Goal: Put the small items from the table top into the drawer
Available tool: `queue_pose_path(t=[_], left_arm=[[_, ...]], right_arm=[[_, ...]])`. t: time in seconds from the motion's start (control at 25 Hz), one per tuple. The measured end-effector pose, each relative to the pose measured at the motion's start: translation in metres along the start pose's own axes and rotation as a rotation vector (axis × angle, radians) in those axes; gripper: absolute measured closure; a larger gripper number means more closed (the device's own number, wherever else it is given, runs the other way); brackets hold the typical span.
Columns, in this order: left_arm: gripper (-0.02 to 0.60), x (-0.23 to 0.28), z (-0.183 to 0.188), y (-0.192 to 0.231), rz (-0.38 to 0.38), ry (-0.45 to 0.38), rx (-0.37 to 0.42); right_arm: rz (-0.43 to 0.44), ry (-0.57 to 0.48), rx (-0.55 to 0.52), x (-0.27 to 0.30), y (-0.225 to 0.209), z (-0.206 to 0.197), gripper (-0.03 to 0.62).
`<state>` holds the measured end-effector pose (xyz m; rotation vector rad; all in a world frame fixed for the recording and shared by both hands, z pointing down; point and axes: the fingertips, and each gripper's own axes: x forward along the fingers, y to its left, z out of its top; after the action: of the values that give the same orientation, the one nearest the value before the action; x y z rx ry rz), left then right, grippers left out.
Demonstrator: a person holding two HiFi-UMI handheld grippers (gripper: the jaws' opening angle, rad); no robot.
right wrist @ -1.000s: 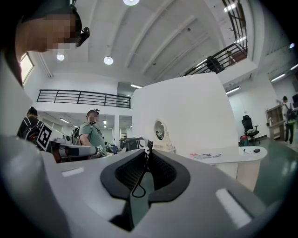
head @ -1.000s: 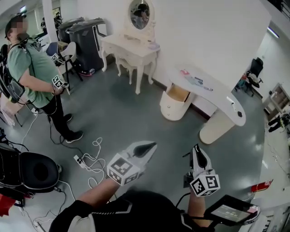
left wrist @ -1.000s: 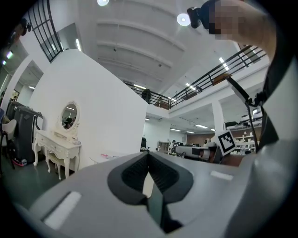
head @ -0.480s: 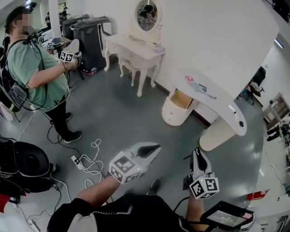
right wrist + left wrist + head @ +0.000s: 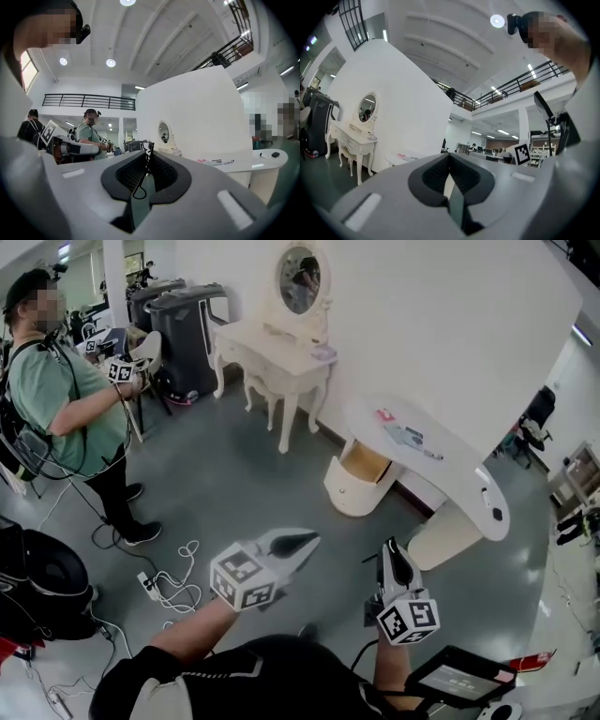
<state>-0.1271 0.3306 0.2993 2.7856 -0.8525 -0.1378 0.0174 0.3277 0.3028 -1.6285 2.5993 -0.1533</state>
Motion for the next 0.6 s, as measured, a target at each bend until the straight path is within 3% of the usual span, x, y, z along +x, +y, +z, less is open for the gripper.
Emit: queue_pose_path(t=[0.12, 0.28, 0.6], left_arm=[[0.581, 0.029, 0.012, 0.007, 0.003, -0.017, -0.021], [0.58, 0.069, 0.022, 0.012, 0.021, -0.017, 0.01], [0.58, 0.136, 0.008, 0.011, 0.042, 0.02, 0.043]], right_arm=[[0.013, 0.009, 0.002, 0.015, -0.025, 0.009, 0.562], [0.036, 0.002, 0.0, 0.03, -0.058, 0.023, 0.562], [0.046, 0.013, 0.027, 0.033, -0.126, 0.019, 0.562]])
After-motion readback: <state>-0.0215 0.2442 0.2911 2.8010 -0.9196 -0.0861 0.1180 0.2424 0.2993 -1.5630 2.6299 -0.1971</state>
